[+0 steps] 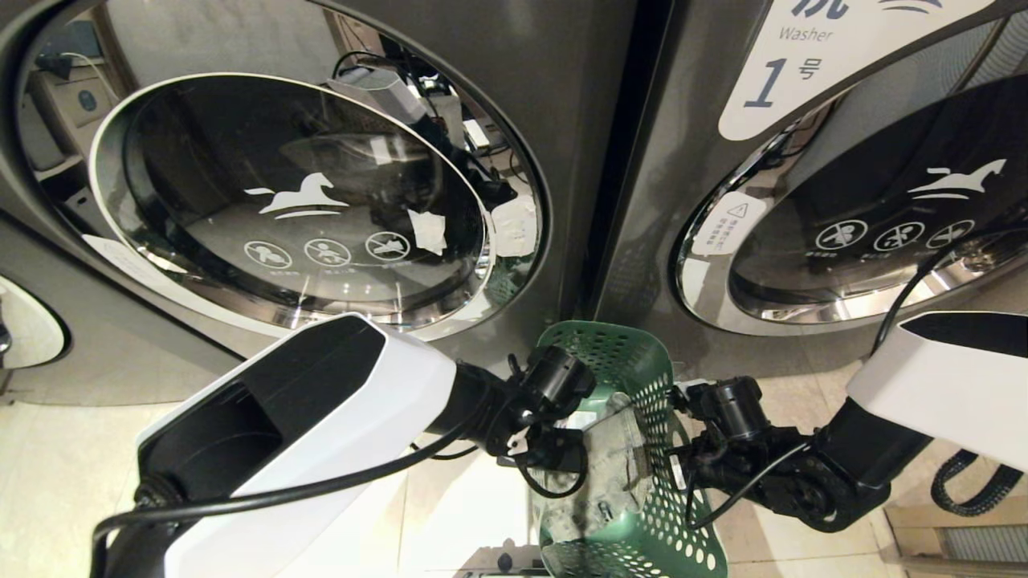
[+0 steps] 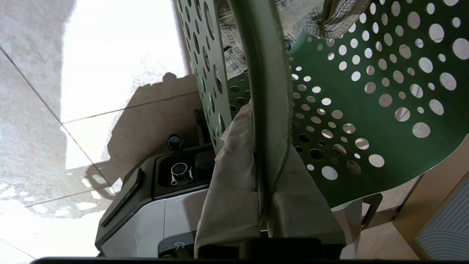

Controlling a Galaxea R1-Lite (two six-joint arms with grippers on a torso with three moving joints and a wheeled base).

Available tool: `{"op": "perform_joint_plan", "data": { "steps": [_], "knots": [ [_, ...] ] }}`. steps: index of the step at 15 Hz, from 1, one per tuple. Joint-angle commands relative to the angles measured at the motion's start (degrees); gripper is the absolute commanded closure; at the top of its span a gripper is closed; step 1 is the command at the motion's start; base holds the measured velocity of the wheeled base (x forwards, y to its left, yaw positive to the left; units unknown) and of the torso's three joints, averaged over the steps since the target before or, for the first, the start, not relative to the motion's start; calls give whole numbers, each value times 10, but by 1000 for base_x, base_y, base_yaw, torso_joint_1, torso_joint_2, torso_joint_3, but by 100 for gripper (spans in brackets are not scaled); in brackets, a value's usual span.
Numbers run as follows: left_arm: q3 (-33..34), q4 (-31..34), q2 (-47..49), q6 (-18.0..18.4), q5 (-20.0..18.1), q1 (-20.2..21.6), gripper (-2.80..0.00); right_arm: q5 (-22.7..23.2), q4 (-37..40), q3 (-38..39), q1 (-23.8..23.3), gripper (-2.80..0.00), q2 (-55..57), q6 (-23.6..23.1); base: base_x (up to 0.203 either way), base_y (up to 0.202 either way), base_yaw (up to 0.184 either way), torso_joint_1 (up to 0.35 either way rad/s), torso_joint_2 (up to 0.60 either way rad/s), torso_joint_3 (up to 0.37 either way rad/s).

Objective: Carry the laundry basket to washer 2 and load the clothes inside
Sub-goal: Pick up the clothes basket and put it beside the washing machine

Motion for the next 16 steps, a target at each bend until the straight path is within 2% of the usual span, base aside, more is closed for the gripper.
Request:
{"op": "perform_joint_plan", "data": {
  "steps": [1, 16],
  "knots": [
    [0, 0, -2, -2, 1, 0, 0, -1, -3, 1, 0, 0, -4, -5, 0, 0, 0, 0, 0, 0],
    [10, 1, -9, -3, 24, -5, 0, -2, -6, 14, 0, 0, -13, -20, 0, 0, 0, 0, 0, 0]
  ]
}}
